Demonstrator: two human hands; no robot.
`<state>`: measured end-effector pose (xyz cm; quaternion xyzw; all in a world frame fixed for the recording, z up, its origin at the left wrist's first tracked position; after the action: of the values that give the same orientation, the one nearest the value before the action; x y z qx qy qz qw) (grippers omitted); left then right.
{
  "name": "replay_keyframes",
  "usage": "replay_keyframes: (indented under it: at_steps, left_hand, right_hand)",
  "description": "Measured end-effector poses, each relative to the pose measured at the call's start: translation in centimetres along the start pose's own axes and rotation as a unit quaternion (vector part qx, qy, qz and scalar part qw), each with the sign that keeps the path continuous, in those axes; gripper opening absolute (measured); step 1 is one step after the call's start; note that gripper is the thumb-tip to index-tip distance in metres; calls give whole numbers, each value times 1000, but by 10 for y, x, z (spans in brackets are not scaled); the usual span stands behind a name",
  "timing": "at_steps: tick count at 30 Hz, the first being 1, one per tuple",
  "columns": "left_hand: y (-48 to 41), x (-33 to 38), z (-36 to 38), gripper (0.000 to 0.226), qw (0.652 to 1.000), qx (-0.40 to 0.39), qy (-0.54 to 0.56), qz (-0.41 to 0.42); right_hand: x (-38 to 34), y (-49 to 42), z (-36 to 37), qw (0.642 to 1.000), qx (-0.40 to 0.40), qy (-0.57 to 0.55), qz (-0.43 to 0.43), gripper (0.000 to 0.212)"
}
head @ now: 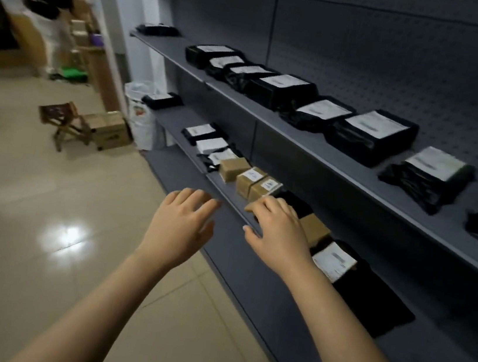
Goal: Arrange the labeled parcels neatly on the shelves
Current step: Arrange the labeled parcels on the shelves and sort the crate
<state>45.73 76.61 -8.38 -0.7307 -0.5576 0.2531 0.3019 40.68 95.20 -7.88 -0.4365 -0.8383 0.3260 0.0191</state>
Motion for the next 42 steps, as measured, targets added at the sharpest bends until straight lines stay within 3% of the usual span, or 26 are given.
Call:
replay_keyframes:
  at_steps: [20,29,42]
  left_hand:
    - [-94,-243,82,39,977,10,-165,-138]
    - [-119,-360,126,36,972,16,-175,-158]
    - [-151,-626,167,40,983,-31,-149,-99]
  right_hand:
    - [-44,-284,211,974,-74,-121,-176,32]
    - [-72,-382,303,969,-85,-138,-187,31]
    - [-174,-544,458,986,-51,-108,-112,31]
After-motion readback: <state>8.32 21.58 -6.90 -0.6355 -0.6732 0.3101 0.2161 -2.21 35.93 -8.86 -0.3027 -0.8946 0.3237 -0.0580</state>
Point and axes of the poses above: each hand's wrist, its own y-axis away from the middle knuckle, its own z-axis out of the palm, x = y × z, the point moved 2 cm from there along -y, towards the middle knuckle, and after that the axes turned 12 degrees about x, right-handed, at the moved point
